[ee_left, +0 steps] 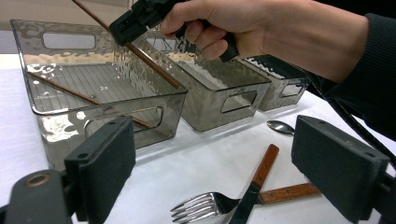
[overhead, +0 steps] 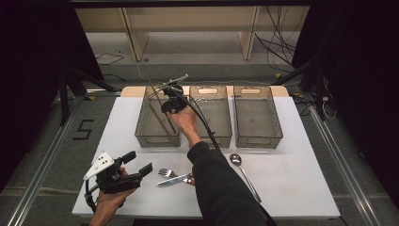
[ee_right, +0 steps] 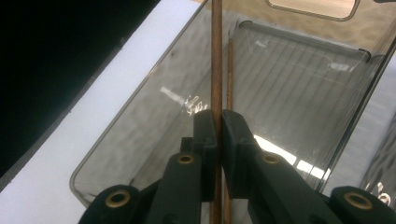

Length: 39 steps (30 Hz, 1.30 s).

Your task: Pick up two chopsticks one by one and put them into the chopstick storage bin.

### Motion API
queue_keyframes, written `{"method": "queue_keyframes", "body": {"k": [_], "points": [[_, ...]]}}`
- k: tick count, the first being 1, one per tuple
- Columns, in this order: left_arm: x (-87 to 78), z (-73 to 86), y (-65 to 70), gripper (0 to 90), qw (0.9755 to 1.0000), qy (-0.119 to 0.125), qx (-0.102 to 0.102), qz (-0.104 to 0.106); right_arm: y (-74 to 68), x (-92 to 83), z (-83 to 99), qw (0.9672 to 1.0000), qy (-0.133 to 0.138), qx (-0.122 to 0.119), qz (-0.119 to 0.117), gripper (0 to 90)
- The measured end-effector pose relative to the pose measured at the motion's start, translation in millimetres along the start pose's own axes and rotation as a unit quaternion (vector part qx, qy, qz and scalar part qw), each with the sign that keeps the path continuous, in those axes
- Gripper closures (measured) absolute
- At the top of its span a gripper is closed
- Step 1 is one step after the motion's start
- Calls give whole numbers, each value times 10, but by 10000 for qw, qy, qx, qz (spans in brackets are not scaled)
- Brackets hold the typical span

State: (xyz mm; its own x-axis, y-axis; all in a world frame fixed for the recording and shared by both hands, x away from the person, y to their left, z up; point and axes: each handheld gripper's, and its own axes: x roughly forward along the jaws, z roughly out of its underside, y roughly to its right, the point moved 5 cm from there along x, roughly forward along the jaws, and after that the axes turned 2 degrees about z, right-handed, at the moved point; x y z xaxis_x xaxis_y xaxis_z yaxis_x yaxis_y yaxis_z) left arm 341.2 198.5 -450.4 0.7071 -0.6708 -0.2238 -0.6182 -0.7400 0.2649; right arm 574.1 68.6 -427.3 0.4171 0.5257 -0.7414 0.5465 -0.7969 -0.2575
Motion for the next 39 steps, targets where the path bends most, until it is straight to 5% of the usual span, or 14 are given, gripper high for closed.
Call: {"method": "queue_keyframes", "body": {"k": [6, 9, 14, 25, 39], "points": [[-2, 1, 2, 134, 10000, -7, 3, 2, 5, 68, 33, 10000, -79, 58, 11, 841], [-6, 0, 3, 134, 10000, -1, 2, 4, -6, 87, 40, 9999, -97, 125, 34, 698], [-5, 1, 1, 134, 10000, -4, -3, 6, -33, 17, 28, 9999, -46, 71, -136, 594], [2, 7, 2, 133, 10000, -22, 4, -22, -77, -446, 140, 9969, 170, -437, -632, 378], [15, 13, 4, 132, 10000, -44, -15, -30, -24, -992, 596, 9902, 304, -1003, -924, 327]]}}
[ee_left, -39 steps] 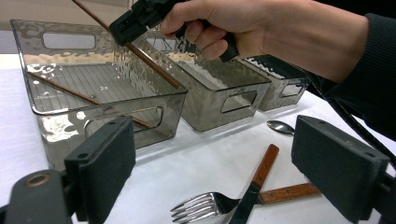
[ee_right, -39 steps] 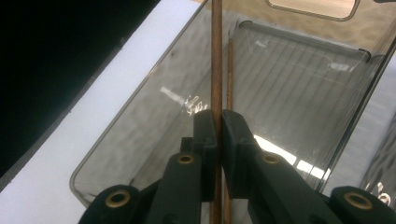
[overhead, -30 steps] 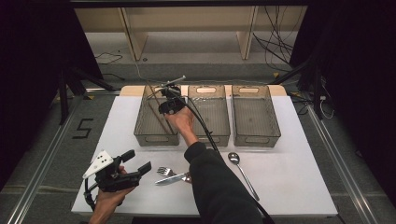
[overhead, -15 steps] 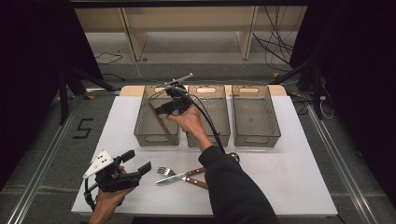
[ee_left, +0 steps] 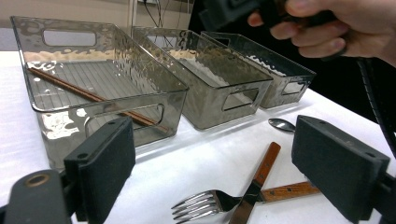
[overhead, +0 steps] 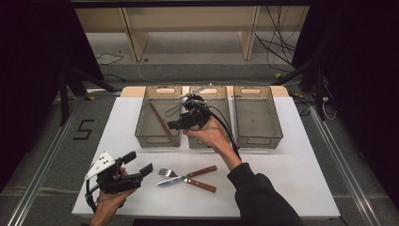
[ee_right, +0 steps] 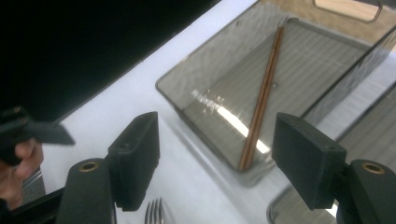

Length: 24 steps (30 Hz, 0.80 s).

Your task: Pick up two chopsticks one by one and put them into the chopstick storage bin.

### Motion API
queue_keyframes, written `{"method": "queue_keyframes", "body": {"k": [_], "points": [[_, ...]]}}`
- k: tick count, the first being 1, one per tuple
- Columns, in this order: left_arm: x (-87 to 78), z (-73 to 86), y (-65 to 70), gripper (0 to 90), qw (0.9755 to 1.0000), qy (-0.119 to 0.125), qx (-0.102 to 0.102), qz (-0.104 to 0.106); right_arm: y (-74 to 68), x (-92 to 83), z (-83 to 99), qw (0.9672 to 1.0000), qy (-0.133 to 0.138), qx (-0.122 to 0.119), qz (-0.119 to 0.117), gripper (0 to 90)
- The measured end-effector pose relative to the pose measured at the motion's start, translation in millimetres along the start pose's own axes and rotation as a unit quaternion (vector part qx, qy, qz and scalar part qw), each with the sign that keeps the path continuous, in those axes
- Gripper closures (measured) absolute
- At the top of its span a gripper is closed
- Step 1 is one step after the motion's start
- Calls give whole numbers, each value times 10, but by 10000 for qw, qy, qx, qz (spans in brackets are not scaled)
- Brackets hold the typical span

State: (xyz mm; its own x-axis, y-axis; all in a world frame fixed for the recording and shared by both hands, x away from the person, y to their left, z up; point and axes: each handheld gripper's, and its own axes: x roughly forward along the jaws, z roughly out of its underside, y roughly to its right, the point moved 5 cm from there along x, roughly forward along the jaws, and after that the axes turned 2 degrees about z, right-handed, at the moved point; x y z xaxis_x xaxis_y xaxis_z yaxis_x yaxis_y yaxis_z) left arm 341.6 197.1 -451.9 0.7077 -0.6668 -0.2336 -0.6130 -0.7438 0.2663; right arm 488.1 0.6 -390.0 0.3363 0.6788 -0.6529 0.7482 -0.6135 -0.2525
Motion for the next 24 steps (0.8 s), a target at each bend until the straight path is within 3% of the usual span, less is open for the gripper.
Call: {"method": "queue_keyframes", "body": {"k": [11, 24], "points": [[6, 2, -1, 132, 10000, -8, 6, -8, 5, -288, 283, 10000, 51, -14, 22, 310], [18, 12, -4, 132, 10000, -77, 41, -3, 89, -581, 712, 9997, 67, 50, 250, 291]]}}
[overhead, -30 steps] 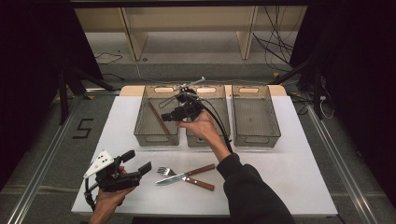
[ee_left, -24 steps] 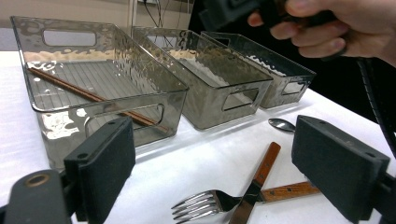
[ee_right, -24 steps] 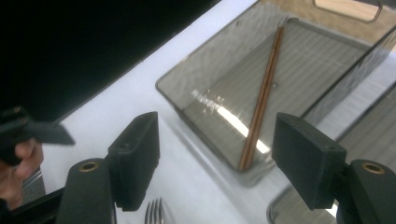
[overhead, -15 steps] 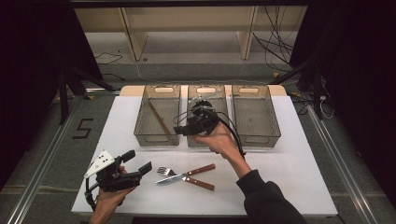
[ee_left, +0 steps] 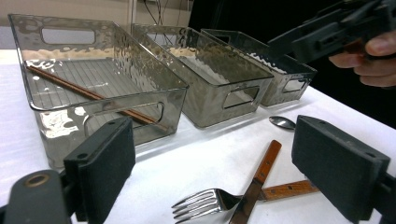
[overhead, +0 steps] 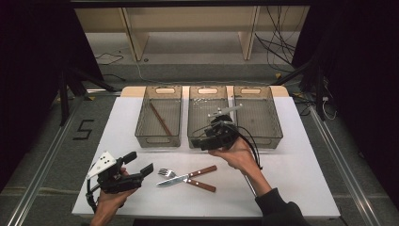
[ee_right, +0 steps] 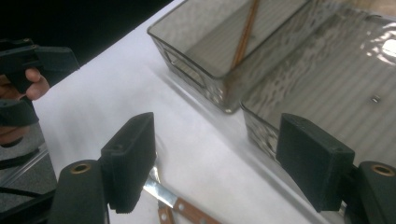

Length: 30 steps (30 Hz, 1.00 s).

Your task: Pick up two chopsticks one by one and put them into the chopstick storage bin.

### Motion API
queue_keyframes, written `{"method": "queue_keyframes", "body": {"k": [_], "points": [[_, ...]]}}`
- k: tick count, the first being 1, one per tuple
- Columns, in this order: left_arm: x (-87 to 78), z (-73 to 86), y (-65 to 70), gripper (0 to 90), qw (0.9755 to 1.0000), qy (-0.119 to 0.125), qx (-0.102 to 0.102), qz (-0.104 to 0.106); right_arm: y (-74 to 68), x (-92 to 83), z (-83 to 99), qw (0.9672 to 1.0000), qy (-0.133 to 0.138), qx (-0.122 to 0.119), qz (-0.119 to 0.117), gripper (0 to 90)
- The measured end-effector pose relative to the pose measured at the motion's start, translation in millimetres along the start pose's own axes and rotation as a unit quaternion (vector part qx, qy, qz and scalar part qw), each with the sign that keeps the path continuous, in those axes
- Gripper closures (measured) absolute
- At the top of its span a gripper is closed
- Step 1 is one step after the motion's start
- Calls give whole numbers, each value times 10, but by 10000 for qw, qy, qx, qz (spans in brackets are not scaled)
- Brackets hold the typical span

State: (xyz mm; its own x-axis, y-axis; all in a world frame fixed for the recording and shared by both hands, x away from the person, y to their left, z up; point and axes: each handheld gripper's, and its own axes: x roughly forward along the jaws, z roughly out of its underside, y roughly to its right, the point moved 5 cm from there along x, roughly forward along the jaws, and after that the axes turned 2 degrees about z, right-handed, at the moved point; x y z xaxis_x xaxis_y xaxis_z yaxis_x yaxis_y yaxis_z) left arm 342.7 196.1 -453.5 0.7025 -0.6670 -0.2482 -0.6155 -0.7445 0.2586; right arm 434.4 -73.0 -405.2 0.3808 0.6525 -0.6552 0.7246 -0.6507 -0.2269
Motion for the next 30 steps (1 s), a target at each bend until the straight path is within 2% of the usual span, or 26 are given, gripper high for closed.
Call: {"method": "queue_keyframes", "body": {"k": [8, 16, 30], "points": [[1, -1, 3, 132, 10000, -4, 13, 6, 119, -206, 274, 9996, 112, 190, 159, 292], [4, -1, 9, 132, 10000, -21, 24, 14, 200, -323, 443, 9992, 6, 265, 305, 292], [12, -5, 14, 132, 10000, -26, 25, 10, 301, -402, 657, 9973, -248, 431, 540, 286]]}}
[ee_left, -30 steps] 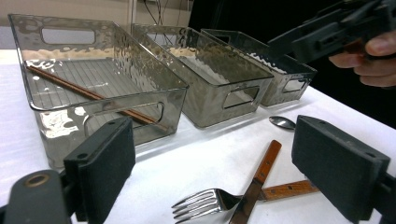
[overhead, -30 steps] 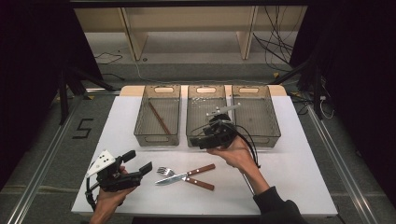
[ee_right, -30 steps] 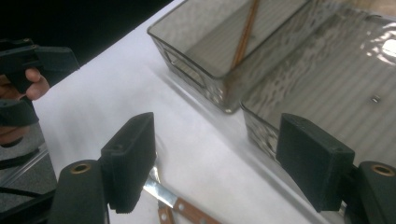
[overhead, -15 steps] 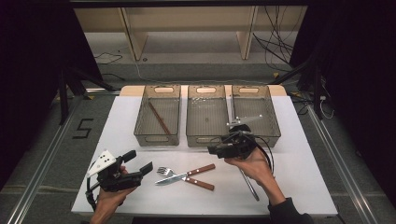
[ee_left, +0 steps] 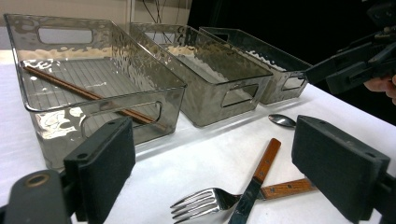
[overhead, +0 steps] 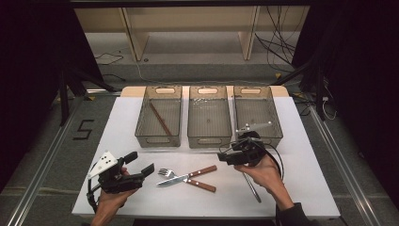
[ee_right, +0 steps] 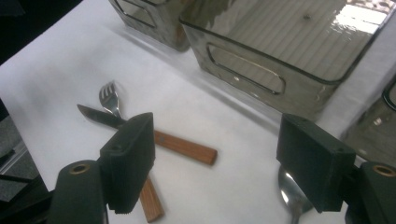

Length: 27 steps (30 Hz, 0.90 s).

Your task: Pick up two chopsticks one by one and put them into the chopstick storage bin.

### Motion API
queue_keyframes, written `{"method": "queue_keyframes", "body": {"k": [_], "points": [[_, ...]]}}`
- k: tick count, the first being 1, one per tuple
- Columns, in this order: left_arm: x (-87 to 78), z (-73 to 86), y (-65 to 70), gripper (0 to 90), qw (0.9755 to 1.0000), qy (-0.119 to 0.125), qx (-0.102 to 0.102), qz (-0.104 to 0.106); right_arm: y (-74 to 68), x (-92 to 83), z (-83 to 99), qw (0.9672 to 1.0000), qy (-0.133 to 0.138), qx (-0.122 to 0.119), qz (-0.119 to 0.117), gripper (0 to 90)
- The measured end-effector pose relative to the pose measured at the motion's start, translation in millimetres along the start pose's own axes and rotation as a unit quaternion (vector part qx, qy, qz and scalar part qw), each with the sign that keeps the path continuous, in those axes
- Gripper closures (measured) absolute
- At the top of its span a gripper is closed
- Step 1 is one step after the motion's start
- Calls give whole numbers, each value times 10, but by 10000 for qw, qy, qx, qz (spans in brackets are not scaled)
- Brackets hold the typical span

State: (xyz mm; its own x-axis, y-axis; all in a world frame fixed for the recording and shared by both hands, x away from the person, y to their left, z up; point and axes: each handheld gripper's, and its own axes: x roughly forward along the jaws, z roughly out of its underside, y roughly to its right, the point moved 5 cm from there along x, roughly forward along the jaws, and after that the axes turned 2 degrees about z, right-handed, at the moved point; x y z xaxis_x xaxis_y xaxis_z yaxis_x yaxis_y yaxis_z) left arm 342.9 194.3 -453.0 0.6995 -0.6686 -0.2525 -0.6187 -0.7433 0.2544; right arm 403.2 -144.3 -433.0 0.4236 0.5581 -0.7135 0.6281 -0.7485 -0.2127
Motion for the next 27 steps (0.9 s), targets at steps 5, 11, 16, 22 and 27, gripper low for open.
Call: {"method": "queue_keyframes", "body": {"k": [5, 11, 16, 22, 27], "points": [[16, -9, 8, 131, 10000, -6, 9, -9, 51, -15, 83, 9998, -149, 61, 124, 286], [36, -11, 14, 132, 10000, -30, 3, -8, 134, -9, 201, 9988, -350, 158, 316, 286], [42, -9, 20, 132, 10000, -31, -4, -1, 192, 9, 301, 9971, -591, 196, 435, 286], [28, -6, 15, 132, 10000, -26, -4, 4, 207, 26, 357, 9953, -795, 208, 507, 286], [35, -6, 22, 132, 10000, -40, 16, 30, 209, 44, 405, 9935, -966, 176, 574, 294]]}}
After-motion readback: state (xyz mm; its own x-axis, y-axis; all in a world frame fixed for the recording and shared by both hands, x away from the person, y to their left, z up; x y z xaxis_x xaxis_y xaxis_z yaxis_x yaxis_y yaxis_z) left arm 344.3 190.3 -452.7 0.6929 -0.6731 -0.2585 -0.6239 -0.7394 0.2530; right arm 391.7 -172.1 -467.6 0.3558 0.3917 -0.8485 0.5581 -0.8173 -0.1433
